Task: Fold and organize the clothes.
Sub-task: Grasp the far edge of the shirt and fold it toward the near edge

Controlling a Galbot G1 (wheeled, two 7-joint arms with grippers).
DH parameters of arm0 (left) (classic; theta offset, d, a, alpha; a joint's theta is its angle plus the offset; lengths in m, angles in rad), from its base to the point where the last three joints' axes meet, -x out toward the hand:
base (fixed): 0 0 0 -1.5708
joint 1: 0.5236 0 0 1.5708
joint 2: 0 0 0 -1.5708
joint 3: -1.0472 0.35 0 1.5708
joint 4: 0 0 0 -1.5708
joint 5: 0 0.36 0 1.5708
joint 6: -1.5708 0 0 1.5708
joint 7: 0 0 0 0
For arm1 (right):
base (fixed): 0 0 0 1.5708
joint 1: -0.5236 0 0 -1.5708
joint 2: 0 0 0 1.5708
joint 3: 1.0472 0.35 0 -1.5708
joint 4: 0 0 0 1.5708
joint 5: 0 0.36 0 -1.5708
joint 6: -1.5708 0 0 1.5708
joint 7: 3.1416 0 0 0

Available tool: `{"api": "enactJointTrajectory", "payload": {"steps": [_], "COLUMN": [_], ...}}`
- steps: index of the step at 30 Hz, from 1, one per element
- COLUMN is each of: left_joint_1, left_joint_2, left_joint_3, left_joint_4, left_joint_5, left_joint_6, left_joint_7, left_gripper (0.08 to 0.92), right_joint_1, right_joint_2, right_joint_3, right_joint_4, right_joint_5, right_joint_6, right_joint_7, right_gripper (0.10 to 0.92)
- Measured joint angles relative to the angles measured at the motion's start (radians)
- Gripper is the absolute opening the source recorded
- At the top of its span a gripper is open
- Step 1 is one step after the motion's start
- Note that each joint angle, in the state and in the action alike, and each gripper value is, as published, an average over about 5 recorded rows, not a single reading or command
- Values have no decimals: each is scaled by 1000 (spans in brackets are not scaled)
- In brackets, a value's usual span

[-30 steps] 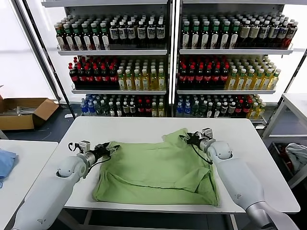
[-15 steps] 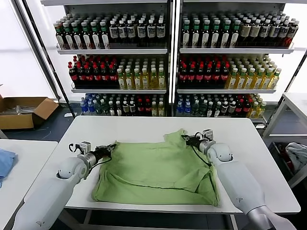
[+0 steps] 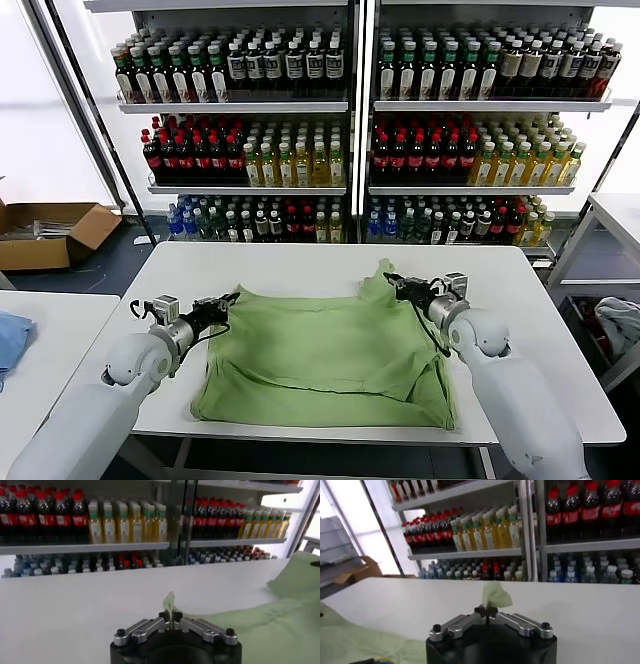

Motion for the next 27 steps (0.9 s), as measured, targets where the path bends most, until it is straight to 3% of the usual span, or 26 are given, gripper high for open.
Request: {"api": "enactJointTrajectory", "payload": {"steps": [12,27], "left_joint_1": [230,511], "left_joint_2": [57,37], "left_joint_3": [-161,-293], "left_joint_4": [-214,-354], "left_joint_5": [3,73], "left_joint_6": [19,39], "left_joint_7": [-26,-14], "left_gripper": [86,86], "right_joint_1": [-341,-761], "right_joint_2": [-63,-28], "right_joint_3": [183,335], "right_joint_4": [324,583], "right_joint_5": [24,-31], "right_joint_6": [15,56], "right_joint_7": [40,79], "right_gripper": [105,105]}}
